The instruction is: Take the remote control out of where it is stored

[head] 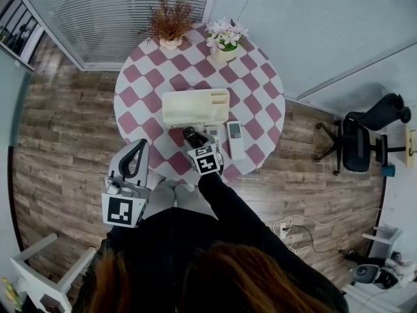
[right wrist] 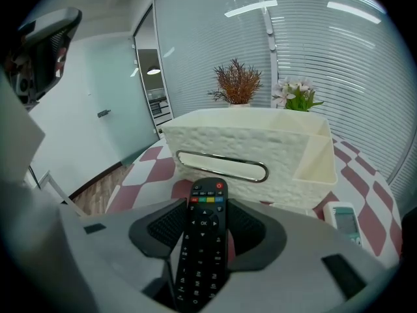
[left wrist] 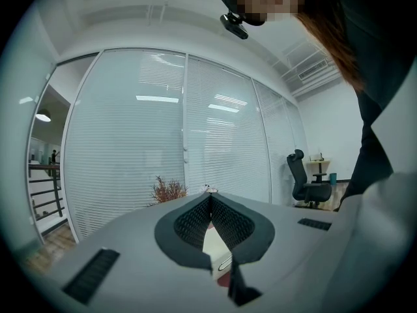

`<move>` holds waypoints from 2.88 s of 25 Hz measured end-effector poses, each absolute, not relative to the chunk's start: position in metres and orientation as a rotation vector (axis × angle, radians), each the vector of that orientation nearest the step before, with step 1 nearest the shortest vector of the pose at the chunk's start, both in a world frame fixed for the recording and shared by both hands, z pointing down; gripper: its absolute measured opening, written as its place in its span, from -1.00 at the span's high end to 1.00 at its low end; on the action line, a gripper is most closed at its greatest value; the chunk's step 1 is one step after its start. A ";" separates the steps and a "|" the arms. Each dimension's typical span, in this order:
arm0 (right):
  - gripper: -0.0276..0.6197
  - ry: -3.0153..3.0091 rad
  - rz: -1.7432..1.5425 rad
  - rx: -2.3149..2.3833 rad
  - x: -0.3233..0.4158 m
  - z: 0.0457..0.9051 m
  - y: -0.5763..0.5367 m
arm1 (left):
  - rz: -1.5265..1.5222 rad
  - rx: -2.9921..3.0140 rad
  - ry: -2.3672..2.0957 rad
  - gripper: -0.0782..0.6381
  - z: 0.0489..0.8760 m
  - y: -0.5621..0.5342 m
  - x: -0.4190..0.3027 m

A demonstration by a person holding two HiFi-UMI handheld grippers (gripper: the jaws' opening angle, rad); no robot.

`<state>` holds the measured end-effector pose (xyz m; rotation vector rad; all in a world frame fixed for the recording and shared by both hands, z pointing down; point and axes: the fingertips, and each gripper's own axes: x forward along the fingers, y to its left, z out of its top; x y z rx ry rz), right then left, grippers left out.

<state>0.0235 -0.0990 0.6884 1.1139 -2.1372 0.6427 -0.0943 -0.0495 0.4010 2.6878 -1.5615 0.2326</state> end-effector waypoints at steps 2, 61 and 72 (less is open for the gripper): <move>0.28 -2.135 0.642 1.115 0.023 0.687 -0.099 | 0.234 2.689 -1.562 0.76 0.401 -0.050 -0.094; 0.87 -2.582 0.155 1.478 0.043 0.416 -0.063 | 0.183 2.730 -1.499 0.76 0.401 -0.052 -0.089; 0.87 -2.627 0.152 1.513 0.045 0.389 -0.054 | 0.164 2.750 -1.473 0.76 0.400 -0.052 -0.084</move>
